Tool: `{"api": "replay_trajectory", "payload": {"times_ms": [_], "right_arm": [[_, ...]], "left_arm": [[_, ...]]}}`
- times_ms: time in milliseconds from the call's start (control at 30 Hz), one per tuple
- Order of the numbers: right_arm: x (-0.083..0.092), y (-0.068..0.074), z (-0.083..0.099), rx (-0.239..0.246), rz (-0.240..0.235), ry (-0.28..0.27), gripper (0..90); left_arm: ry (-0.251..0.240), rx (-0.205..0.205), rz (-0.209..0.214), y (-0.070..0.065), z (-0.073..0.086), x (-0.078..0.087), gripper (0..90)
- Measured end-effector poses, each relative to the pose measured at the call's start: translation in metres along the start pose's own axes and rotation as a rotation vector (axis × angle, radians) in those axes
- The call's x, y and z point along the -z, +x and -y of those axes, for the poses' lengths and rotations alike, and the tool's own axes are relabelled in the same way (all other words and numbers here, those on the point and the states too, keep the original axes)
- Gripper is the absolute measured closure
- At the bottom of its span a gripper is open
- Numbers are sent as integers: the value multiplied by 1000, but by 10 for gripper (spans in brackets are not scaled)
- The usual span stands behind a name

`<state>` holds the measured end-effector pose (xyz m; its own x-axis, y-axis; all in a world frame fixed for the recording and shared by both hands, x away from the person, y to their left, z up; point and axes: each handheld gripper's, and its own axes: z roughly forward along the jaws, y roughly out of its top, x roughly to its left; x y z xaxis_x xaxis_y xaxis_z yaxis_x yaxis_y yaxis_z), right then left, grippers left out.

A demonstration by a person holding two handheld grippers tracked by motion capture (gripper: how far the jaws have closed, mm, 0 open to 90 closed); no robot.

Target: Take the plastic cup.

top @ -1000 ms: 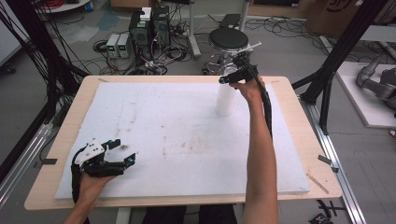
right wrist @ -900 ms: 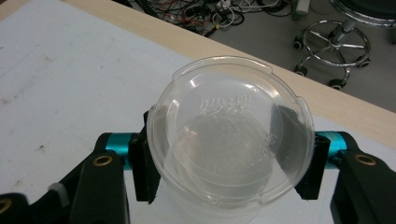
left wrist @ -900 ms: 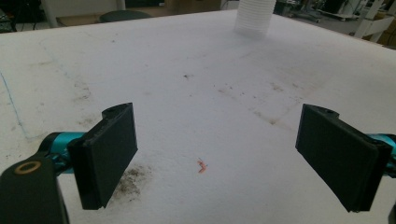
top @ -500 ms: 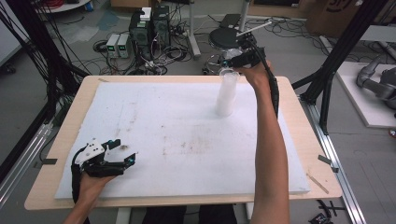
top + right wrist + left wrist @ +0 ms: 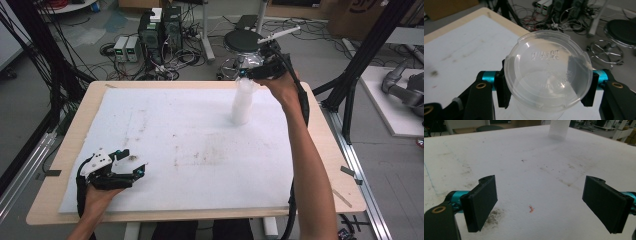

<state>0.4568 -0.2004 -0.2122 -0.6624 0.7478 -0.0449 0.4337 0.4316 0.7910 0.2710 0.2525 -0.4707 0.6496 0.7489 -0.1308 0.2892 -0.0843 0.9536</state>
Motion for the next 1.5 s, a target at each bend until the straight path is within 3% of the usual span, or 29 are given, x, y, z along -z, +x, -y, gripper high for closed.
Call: {"api": "replay_trajectory", "payload": {"times_ms": [267,567,767,967,1233,1400,1500], "right_arm": [[30,43,29,77,-128,-51,410],[41,90,69,151,-272,-108,411],[33,113,95,204,-411,-149,411],[17,131,117,238,-496,-165,411],[-1,144,132,281,-607,-225,412],[-10,150,143,264,-643,-258,411],[-15,152,145,269,-643,-244,412]], "left_arm": [[-2,5,2,0,0,0,125],[-2,-2,-1,0,0,0,125],[0,-5,-2,0,0,0,125],[3,-10,-9,-1,0,0,125],[16,-12,-9,-1,-1,-2,125],[14,-19,-15,-2,0,-1,125],[15,-7,-14,-1,0,-1,125]]}}
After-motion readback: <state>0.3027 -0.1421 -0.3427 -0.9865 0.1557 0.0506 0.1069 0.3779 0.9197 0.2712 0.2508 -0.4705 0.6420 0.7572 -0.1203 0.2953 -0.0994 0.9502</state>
